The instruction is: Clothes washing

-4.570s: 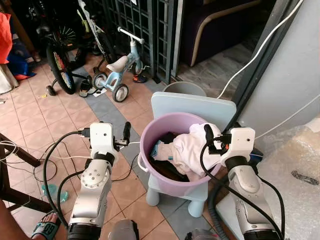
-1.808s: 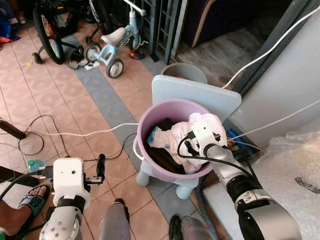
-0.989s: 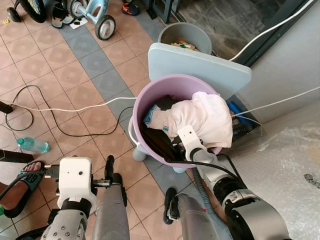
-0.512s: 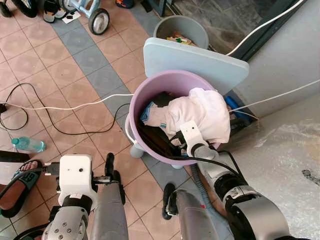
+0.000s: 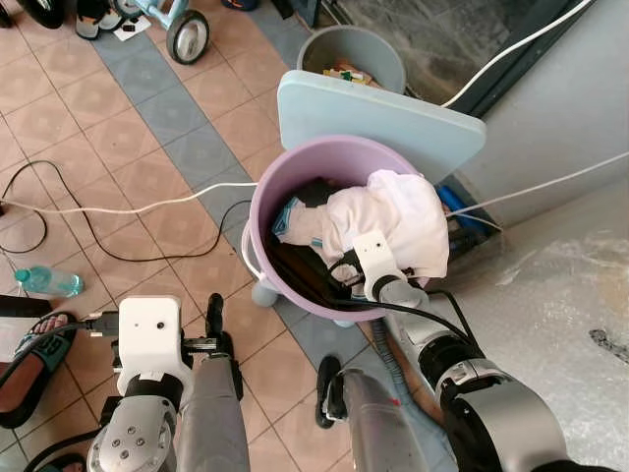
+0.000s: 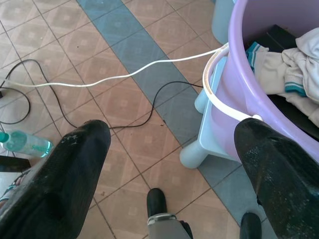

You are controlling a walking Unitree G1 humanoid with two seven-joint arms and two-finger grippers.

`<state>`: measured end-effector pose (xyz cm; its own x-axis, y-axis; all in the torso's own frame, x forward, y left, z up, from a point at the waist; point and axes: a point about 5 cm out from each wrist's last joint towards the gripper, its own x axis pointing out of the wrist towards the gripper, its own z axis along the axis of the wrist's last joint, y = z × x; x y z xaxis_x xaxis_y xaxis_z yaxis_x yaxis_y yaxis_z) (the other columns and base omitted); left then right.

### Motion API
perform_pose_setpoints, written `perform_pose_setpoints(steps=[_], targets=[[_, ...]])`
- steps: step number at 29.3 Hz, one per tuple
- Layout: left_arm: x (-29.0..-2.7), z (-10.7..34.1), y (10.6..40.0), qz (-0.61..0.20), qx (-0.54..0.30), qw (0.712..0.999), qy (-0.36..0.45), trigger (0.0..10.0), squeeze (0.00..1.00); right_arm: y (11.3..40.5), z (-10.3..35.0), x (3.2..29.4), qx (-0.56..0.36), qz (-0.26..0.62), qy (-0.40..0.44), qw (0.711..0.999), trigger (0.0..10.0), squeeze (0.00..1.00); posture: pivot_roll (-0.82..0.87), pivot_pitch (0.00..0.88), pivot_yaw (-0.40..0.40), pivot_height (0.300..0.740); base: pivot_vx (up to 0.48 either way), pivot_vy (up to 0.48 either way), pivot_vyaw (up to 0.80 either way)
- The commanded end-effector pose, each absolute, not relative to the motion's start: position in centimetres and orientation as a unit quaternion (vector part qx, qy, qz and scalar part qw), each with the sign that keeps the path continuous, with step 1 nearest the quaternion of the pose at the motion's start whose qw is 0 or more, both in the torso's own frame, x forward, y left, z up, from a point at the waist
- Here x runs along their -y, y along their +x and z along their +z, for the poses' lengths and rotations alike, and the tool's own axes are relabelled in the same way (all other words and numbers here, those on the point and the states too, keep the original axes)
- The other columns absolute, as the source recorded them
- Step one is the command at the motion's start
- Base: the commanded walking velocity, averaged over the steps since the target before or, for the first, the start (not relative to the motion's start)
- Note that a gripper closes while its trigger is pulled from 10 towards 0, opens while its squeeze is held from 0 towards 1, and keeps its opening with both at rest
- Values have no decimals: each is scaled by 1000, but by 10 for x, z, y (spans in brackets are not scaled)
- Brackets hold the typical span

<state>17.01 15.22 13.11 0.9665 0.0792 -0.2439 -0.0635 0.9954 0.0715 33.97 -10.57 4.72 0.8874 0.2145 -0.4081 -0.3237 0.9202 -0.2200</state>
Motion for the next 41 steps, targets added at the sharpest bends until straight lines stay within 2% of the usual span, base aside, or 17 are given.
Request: perform_pose_setpoints(steps=[1,6,9,10,11,16,17,18,20,26,28,32,33,34,35,41], targets=[[-153,124,169,42,-139,989,33,10000,0,340,47,114,-187,131,-122,966,0,0,229,389,-123,740,0,0,0],[-151,120,197,40,-116,992,35,10000,0,354,73,129,-129,108,-87,982,0,0,194,289,-114,740,0,0,0],[-153,119,206,42,-109,993,35,10000,0,357,81,132,-109,104,-81,985,0,0,182,263,-111,740,0,0,0],[-155,117,217,43,-100,993,42,10000,0,359,91,139,-75,94,-70,990,0,0,150,201,-92,740,0,0,0],[-155,117,217,43,-100,993,42,10000,0,359,91,139,-75,94,-70,990,0,0,150,201,-92,740,0,0,0],[-156,114,228,46,-93,993,52,10000,0,354,105,150,-22,76,-56,995,0,0,122,154,-72,740,0,0,0],[-156,113,231,46,-90,993,54,10000,0,350,110,154,-2,66,-44,997,0,0,108,129,-63,740,0,0,0],[-154,112,239,41,-83,994,57,10000,0,343,116,160,25,53,-37,998,0,0,74,63,-33,740,0,0,0],[-152,111,246,36,-77,995,58,10000,0,337,120,164,47,42,-33,997,0,0,59,31,-23,740,0,0,0],[-150,113,261,30,-62,996,61,10000,0,326,129,170,81,23,-33,996,0,0,33,0,-8,740,0,0,0],[-148,115,277,35,-46,996,63,10000,0,318,143,174,120,-3,-34,992,0,0,-25,0,32,740,0,0,0],[-141,114,289,25,-36,997,60,10000,0,317,152,172,144,-15,-39,989,0,0,-44,0,56,740,0,0,0],[-137,114,293,16,-28,998,59,10000,0,317,154,170,145,-14,-41,988,667,0,-49,0,63,740,0,0,0],[-133,115,296,10,-21,998,57,10000,0,318,154,169,140,-17,-39,989,6471,0,-49,0,68,740,0,0,0],[-131,117,299,6,-16,998,56,10000,0,320,154,169,134,-18,-34,990,10000,0,-49,0,68,740,0,0,0],[-140,124,301,27,1,998,51,10000,0,324,161,160,139,-1,-56,989,10000,0,-31,0,48,740,0,0,-506]])
